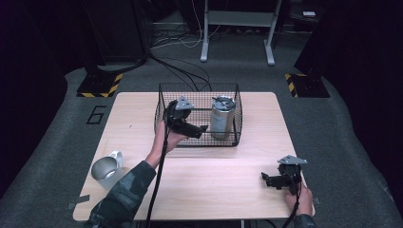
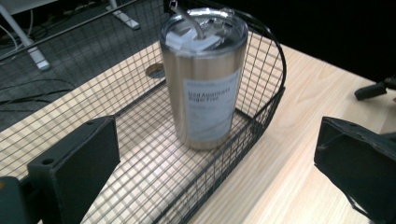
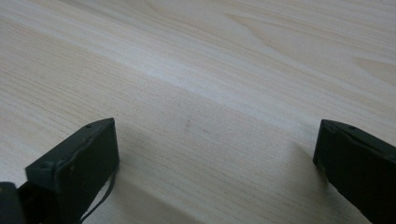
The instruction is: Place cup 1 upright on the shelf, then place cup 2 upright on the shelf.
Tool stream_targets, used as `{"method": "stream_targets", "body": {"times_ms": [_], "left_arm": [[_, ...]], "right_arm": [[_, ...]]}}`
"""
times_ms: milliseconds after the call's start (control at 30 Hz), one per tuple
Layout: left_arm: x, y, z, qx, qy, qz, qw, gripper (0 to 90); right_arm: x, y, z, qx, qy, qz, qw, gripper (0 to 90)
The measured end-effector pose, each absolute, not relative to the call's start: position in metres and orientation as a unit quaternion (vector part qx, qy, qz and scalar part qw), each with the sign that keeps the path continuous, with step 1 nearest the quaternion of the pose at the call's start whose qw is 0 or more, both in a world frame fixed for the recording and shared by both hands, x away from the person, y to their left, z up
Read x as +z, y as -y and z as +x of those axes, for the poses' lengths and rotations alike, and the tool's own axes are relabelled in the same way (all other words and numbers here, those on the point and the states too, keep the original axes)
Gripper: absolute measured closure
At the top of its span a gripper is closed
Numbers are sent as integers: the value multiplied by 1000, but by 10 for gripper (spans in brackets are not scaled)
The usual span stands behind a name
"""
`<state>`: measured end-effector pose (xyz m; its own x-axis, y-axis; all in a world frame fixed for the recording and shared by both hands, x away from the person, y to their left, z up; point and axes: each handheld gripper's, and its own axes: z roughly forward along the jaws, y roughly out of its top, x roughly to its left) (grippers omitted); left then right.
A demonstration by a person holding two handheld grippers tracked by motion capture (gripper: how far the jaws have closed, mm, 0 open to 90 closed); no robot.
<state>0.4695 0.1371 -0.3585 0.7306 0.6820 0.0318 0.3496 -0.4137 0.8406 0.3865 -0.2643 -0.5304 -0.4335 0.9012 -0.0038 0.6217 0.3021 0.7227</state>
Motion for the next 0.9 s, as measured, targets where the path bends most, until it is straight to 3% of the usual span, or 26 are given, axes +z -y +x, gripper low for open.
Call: {"method": "stream_targets", "body": {"times_ms": [900], "left_arm": [[-385,-220,402,228,-355,800,427,1]], "right_arm": [[-530,264,387,332,-779,489,210,0]]}}
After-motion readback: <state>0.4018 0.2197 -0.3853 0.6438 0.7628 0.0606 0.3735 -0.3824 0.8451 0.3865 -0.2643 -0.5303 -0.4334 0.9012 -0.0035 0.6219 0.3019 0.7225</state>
